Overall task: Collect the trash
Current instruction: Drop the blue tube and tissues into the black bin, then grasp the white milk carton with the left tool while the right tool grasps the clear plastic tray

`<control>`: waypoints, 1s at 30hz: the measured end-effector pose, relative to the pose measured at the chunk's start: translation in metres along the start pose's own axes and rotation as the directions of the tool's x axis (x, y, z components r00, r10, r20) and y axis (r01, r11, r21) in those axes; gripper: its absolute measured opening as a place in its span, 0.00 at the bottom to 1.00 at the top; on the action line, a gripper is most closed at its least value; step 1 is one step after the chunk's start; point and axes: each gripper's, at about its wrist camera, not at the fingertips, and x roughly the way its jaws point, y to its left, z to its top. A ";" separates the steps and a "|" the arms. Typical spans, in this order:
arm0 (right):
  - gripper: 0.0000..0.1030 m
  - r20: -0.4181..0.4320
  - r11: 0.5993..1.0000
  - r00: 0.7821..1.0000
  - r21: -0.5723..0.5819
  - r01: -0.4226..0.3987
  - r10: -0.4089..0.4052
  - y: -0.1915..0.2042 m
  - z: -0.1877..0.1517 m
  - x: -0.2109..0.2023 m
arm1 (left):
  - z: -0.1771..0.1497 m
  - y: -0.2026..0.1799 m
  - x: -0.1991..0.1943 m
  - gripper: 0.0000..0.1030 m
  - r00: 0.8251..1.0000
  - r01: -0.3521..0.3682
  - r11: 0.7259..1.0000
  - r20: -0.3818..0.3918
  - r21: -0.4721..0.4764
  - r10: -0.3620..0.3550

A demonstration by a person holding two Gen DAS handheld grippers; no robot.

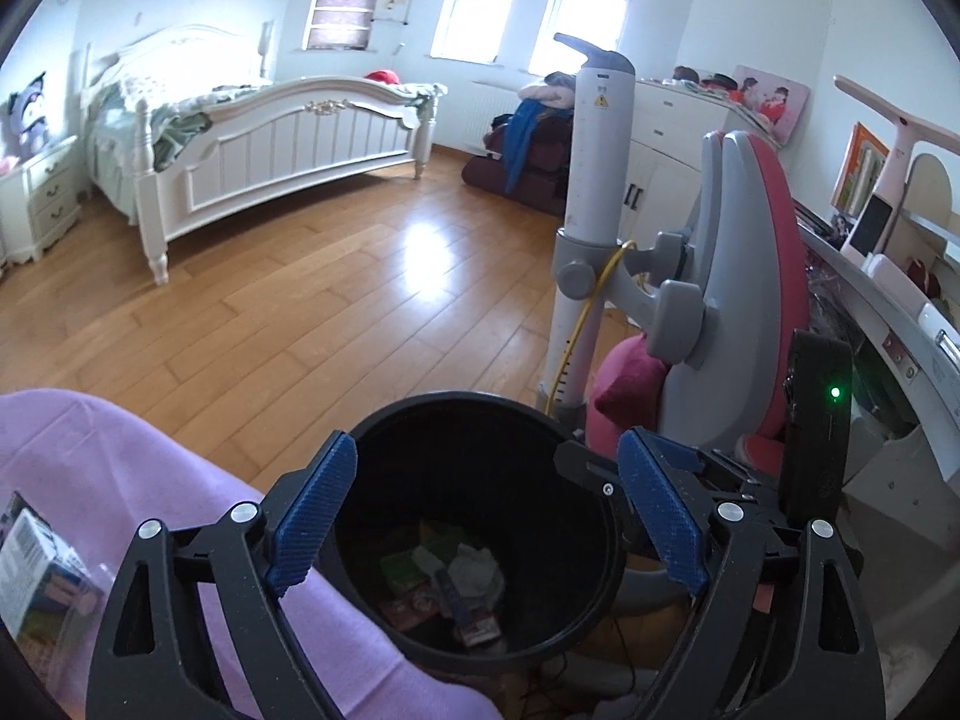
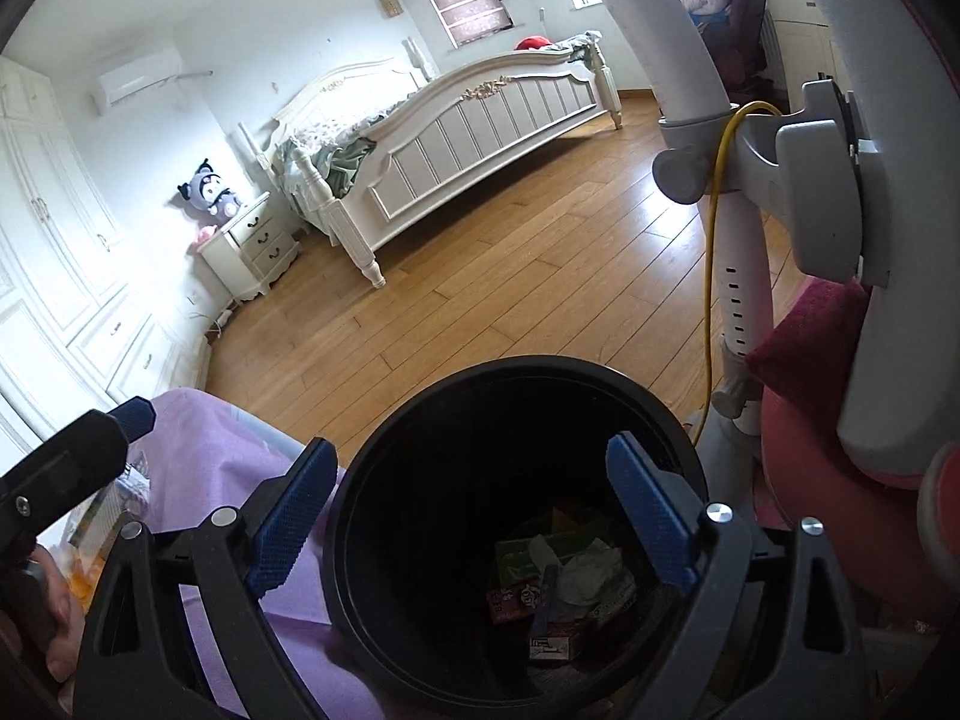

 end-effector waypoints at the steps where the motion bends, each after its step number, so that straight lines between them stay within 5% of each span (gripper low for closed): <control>1: 0.90 0.000 1.000 1.000 -0.001 -0.006 0.006 0.004 -0.001 -0.001 | 0.000 0.001 -0.005 0.88 1.000 -0.008 1.000 0.007 0.002 0.008; 10: 0.90 -0.047 0.994 0.994 -0.033 -0.103 0.102 0.053 -0.007 -0.004 | -0.012 0.031 -0.066 0.88 0.999 -0.041 0.999 0.034 0.017 0.041; 15: 0.90 -0.121 0.979 0.974 -0.049 -0.198 0.191 0.094 -0.018 0.002 | -0.018 0.084 -0.109 0.88 0.992 -0.125 0.992 0.007 0.017 0.125; 21: 0.90 -0.240 0.941 0.914 -0.008 -0.338 0.326 0.142 -0.027 0.015 | -0.030 0.168 -0.132 0.74 0.967 -0.226 0.974 -0.121 -0.010 0.223; 27: 0.90 -0.359 0.907 0.842 0.032 -0.419 0.402 0.184 -0.039 0.036 | -0.049 0.209 -0.117 0.73 0.936 -0.223 0.973 -0.265 0.064 0.232; 30: 0.90 -0.388 0.908 0.830 0.046 -0.416 0.400 0.194 -0.042 0.047 | -0.057 0.220 -0.106 0.51 0.922 -0.228 0.970 -0.302 0.080 0.242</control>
